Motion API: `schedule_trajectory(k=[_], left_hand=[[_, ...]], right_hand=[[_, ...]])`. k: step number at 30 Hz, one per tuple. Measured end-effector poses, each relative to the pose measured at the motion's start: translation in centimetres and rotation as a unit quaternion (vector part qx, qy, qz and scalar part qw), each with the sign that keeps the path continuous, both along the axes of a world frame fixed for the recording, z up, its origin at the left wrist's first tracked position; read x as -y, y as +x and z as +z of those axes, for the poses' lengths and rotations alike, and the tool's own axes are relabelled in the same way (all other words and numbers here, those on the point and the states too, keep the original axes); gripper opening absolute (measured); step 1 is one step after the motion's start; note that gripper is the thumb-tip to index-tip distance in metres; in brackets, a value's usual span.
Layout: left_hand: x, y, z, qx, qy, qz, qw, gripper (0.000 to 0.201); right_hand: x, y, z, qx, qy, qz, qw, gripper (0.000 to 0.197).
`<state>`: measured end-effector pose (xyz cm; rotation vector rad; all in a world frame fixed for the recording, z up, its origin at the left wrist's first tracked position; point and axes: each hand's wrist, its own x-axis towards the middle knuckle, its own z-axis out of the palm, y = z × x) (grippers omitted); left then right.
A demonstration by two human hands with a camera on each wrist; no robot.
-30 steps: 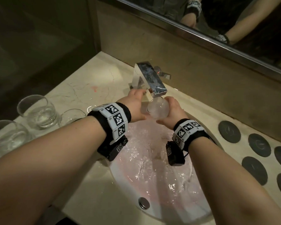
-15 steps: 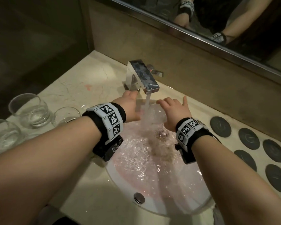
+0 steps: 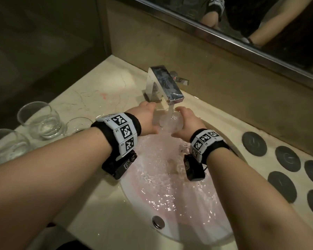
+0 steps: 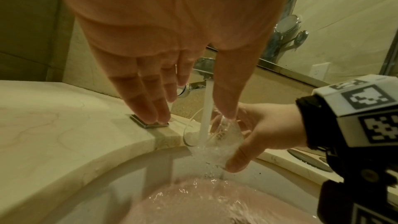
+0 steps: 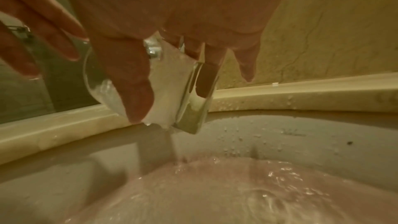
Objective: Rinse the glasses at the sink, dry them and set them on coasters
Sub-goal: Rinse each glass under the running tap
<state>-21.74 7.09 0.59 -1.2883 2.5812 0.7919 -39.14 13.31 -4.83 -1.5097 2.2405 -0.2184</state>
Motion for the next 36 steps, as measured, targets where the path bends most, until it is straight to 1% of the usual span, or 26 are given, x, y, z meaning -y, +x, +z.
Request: schedule_trajectory(k=[1,3,6,8,10,12,14,15,16,17,18,19,20,22,24,25,26,27,28,29,30,31,33,34,36], left_hand=[[0.1,0.0,-0.1,-0.005,-0.001,-0.004,1.000,0.080],[0.3,-0.3,-0.4,-0.037,0.008,-0.006,0.999,0.067],[0.4,-1.4,-1.2,-0.094,0.063,0.037,0.993,0.052],[0.4,-2.2,-1.7,-0.122,0.092,0.066,0.986,0.046],[0.4,-2.9,-2.2,-0.123,0.087,0.060,0.987,0.034],[0.4,-3.4,-2.7,-0.130,0.095,0.053,0.986,0.026],[0.5,-3.6,-3.3,-0.173,0.139,0.081,0.972,0.019],[0.6,-3.6,-3.5,-0.205,0.175,0.112,0.956,0.015],[0.6,-3.6,-3.6,-0.241,0.224,0.152,0.932,0.009],[0.5,-3.5,-3.7,-0.273,0.277,0.190,0.901,0.004],[0.4,-3.4,-3.7,-0.300,0.326,0.221,0.869,0.006],[0.4,-3.3,-3.9,-0.319,0.364,0.240,0.842,0.010],[0.3,-3.3,-4.1,-0.330,0.390,0.250,0.823,0.013],[0.1,-3.1,-4.1,-0.342,0.422,0.271,0.795,0.012],[0.0,-2.9,-4.1,-0.358,0.452,0.317,0.752,0.005],[0.1,-2.7,-4.1,-0.365,0.466,0.330,0.736,0.001],[0.1,-2.5,-4.1,-0.366,0.474,0.332,0.729,0.002],[0.1,-2.4,-4.3,-0.358,0.475,0.323,0.736,0.005],[0.1,-2.3,-4.5,-0.348,0.472,0.308,0.749,0.007],[0.1,-2.2,-4.5,-0.339,0.467,0.292,0.762,0.008],[0.1,-2.1,-4.4,-0.335,0.465,0.282,0.769,0.008],[0.1,-2.1,-4.5,-0.337,0.465,0.280,0.769,0.008],[0.3,-2.1,-4.5,-0.359,0.468,0.313,0.744,0.007],[0.3,-2.1,-4.6,-0.368,0.462,0.337,0.733,0.010],[0.2,-2.2,-4.7,-0.367,0.444,0.365,0.731,0.014]], right_hand=[[0.4,0.2,-0.2,0.014,-0.002,0.001,1.000,0.092],[0.7,0.3,-0.4,0.074,-0.015,-0.019,0.997,0.094],[0.8,0.0,-0.1,0.176,-0.043,-0.062,0.982,0.090],[0.7,-0.3,0.3,0.202,-0.032,-0.056,0.977,0.093],[0.7,-0.4,0.6,0.224,-0.017,-0.051,0.973,0.094],[0.7,-0.7,0.5,0.263,-0.034,-0.047,0.963,0.089],[0.5,-1.1,0.0,0.314,-0.063,-0.059,0.945,0.085],[0.3,-1.3,-0.3,0.334,-0.076,-0.070,0.937,0.085],[0.0,-1.6,-0.6,0.358,-0.091,-0.083,0.926,0.084],[-0.3,-1.7,-0.7,0.381,-0.108,-0.096,0.913,0.081],[-0.6,-1.7,-1.0,0.406,-0.121,-0.107,0.900,0.075],[-0.9,-1.7,-1.2,0.428,-0.128,-0.112,0.887,0.069],[-1.0,-1.7,-1.6,0.442,-0.127,-0.116,0.880,0.061],[-1.0,-1.6,-2.1,0.442,-0.104,-0.115,0.884,0.045],[-0.8,-1.1,-2.0,0.425,-0.091,-0.117,0.893,0.028],[-0.6,-0.8,-1.5,0.411,-0.089,-0.119,0.900,0.024],[-0.3,-0.6,-1.1,0.387,-0.091,-0.126,0.909,0.026],[-0.1,-0.5,-0.8,0.360,-0.093,-0.134,0.919,0.032],[0.2,-0.5,-0.7,0.348,-0.092,-0.142,0.922,0.038],[0.3,-0.4,-0.5,0.355,-0.085,-0.144,0.920,0.042],[0.4,-0.4,-0.6,0.371,-0.075,-0.137,0.915,0.044],[0.2,-0.3,-0.6,0.389,-0.060,-0.125,0.911,0.047],[-0.2,-0.6,-1.0,0.421,-0.033,-0.093,0.902,0.056],[-0.3,-0.8,-1.2,0.430,-0.029,-0.079,0.899,0.057],[-0.3,-0.7,-1.3,0.425,-0.031,-0.067,0.902,0.055]])
